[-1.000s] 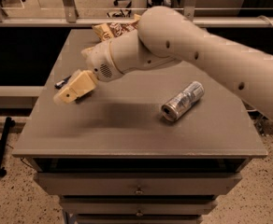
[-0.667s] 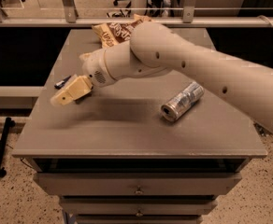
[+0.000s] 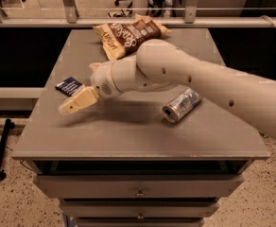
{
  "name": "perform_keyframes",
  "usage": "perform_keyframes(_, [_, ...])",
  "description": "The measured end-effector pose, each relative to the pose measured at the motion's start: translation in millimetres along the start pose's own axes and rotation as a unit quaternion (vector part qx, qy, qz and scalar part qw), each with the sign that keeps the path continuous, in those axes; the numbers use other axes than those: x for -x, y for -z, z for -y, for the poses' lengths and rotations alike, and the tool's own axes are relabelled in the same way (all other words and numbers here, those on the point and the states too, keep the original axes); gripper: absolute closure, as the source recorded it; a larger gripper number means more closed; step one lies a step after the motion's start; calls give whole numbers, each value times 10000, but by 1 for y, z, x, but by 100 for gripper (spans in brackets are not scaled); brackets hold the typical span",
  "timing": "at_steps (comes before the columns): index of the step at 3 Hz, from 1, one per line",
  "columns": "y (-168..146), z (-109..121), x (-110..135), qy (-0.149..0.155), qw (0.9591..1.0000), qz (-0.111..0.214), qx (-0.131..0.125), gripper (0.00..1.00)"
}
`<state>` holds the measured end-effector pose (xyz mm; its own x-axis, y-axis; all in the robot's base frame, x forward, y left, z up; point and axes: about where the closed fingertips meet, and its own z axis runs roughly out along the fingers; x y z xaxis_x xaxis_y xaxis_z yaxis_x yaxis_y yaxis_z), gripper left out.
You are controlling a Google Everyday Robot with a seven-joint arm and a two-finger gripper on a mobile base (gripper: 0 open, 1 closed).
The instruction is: Pick rxbar blueberry
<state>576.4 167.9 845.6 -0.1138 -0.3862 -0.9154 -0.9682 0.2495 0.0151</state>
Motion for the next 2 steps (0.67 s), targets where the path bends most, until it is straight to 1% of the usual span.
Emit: perform_keyframes(2, [11,-3,-24,95,9997,-32,-207,0])
